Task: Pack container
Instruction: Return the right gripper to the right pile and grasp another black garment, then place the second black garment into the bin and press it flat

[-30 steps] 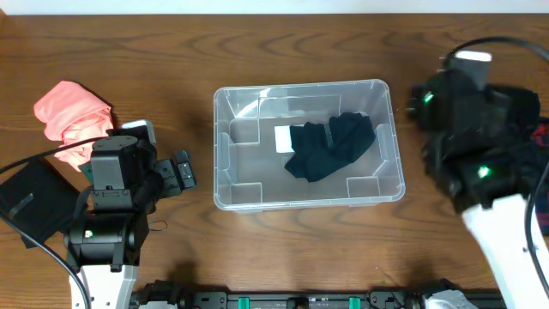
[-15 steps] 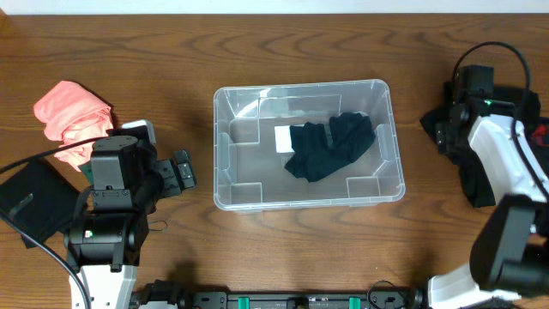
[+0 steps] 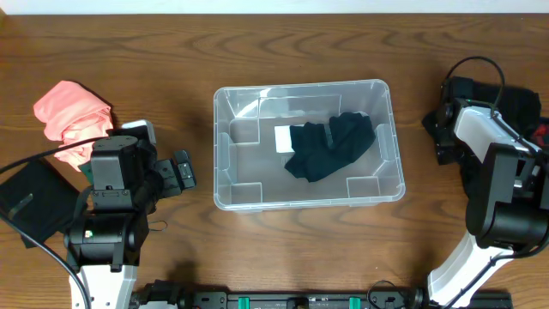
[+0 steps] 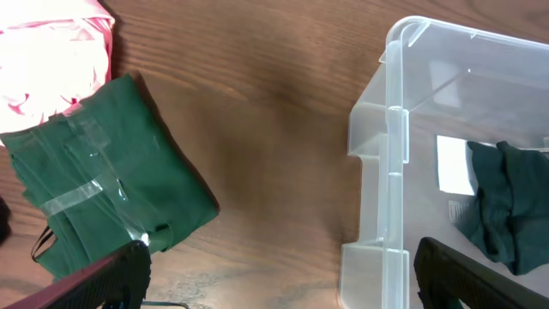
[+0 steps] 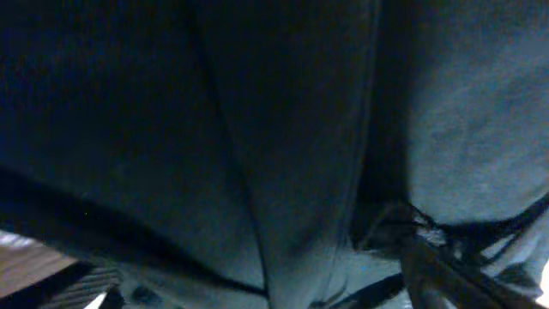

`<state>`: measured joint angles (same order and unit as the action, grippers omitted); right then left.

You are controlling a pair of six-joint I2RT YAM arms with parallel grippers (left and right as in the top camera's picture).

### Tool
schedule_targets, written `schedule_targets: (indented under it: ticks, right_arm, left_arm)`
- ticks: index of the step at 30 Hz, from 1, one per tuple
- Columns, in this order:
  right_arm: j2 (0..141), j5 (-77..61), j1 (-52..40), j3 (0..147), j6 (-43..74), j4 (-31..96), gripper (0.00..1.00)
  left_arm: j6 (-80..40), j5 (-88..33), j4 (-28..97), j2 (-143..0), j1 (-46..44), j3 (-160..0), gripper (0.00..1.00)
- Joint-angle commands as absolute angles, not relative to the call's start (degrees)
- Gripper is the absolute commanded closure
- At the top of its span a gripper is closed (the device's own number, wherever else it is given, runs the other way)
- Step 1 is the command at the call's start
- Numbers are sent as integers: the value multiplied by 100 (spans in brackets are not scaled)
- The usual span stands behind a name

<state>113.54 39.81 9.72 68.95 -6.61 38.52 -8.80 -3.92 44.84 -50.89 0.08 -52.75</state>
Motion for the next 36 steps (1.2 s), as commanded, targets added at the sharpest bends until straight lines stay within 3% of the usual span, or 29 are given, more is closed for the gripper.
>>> schedule_targets:
  ticks: [1, 4, 7, 12, 21, 28, 36]
  right_arm:
    - [11603, 4134, 1166, 6810, -318, 3789, 22]
    - [11601, 4134, 1146, 6812, -224, 3793, 51]
    - [11559, 4132, 1122, 6834, -213, 3791, 67]
    - [11118, 4093, 919, 6967, -174, 3841, 77]
    - [9118, 4053, -64, 7397, -281, 4224, 85]
    - [7369, 3548, -2152, 7424, -582, 4198, 92]
    - [7389, 2447, -4202, 7358, -1221, 3935, 93]
  left_arm:
    - [-906, -403, 4493, -5092, -19, -5398, 2]
    - [-906, -401, 4493, -5092, -19, -5398, 2]
    - [-906, -403, 4493, -5089, -19, -5398, 2]
    - [-904, -401, 4493, -5092, -19, -5398, 2]
    - [-906, -403, 4493, -5092, -19, -5398, 2]
    - [-906, -401, 4493, -5092, -19, -5398, 2]
    - [-906, -403, 4495, -5092, -19, -5398, 2]
